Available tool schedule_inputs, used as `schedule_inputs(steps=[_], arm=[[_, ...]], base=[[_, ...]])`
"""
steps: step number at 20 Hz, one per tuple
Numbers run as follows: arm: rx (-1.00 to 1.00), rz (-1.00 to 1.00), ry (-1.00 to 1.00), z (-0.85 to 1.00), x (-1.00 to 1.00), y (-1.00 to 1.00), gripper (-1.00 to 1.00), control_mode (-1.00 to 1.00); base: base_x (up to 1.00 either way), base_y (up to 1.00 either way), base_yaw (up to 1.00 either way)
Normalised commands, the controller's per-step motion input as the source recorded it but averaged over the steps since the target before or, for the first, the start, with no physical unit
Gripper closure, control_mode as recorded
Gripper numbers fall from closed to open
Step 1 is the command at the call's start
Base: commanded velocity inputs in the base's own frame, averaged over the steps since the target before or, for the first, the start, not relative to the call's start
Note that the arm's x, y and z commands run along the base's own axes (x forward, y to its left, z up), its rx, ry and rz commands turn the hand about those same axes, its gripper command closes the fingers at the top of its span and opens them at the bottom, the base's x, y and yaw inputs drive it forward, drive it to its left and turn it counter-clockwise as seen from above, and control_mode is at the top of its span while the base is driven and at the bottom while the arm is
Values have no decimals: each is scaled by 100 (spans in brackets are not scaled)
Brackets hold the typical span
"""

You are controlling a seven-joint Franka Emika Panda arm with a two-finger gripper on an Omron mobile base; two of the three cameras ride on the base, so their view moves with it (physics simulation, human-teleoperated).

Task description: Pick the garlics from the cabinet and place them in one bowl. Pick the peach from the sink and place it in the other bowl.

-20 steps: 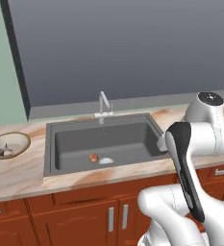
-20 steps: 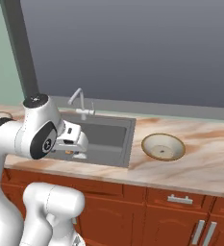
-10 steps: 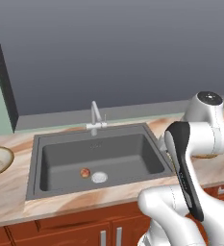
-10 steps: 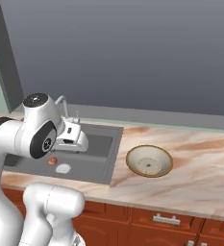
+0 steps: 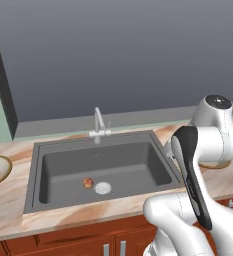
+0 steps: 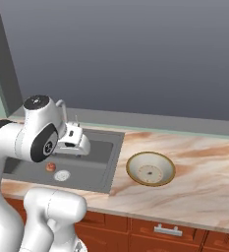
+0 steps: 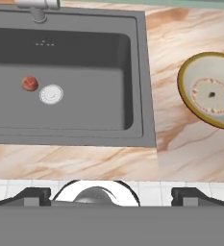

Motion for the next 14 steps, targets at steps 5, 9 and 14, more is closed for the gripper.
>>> schedule_inputs(steps=[5,9,14], arm=[[0,0,0,-3,16,0,-100,-100],[0,0,0,-30,35,46,-100,-100],[0,0,0,-33,13,64,-100,-100]], base=[[27,-6,0],[0,0,0],[0,0,0]])
